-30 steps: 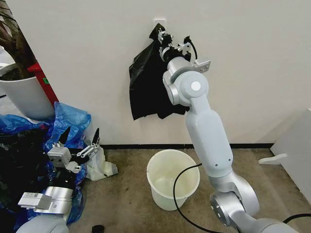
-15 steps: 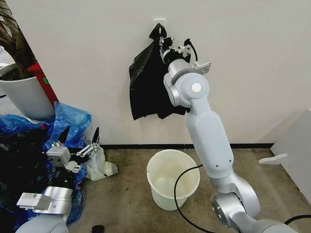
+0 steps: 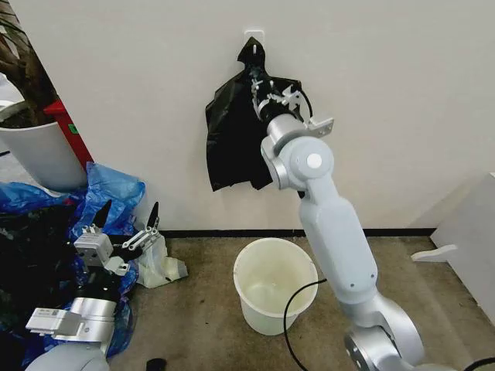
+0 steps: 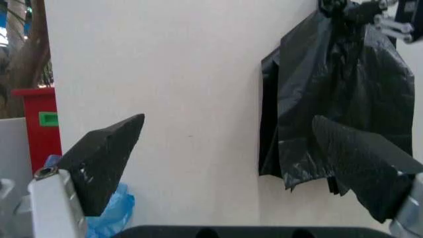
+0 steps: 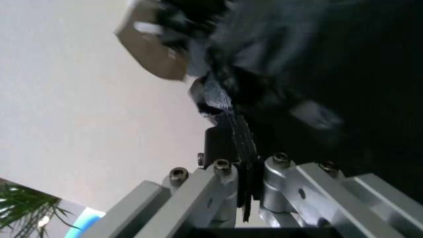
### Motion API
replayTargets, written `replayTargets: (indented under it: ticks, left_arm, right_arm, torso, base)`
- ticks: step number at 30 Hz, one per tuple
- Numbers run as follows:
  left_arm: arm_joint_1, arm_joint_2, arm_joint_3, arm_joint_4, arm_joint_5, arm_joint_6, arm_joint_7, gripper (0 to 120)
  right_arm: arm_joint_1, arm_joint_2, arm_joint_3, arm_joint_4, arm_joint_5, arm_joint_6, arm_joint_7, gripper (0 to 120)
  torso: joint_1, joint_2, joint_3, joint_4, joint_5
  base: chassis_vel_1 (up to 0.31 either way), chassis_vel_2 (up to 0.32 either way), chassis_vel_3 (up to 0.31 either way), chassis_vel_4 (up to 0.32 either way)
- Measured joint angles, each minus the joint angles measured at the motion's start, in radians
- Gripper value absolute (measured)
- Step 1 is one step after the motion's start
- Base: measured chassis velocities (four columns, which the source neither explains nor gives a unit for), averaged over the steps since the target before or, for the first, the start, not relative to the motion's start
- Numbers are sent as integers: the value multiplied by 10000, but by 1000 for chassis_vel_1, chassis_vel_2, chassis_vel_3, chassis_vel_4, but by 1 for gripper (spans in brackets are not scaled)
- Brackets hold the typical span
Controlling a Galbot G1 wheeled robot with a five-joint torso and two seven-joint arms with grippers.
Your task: Place the garbage bag over the trash bin.
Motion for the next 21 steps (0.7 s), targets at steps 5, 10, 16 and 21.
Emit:
replayTargets:
  ticks: [5, 10, 16, 21]
  left_arm:
    - [15, -38, -16, 0, 7, -20, 7, 100]
    - [27, -47, -17, 14, 20, -63, 18, 100]
    - [61, -49, -23, 46, 37, -115, 35, 100]
    - [58, -53, -2, 88, 70, -136, 47, 100]
  right_arm:
    - [-517, -118, -67, 328, -22, -65, 5, 0]
    - [-990, -238, -143, 662, -90, -125, 6, 0]
    - [-1644, -374, -219, 1087, -268, -224, 4, 0]
    - [-2478, -480, -329, 1460, -543, -386, -52, 0]
  torso:
    - [0, 0, -1, -1, -1]
    - [0, 0, 0, 0, 0]
    - [0, 0, -1, 1, 0]
    - [-1, 0, -1, -1, 0]
  base:
    - [0, 0, 0, 0]
    - [0, 0, 0, 0]
    - [0, 0, 0, 0]
    - [0, 0, 0, 0]
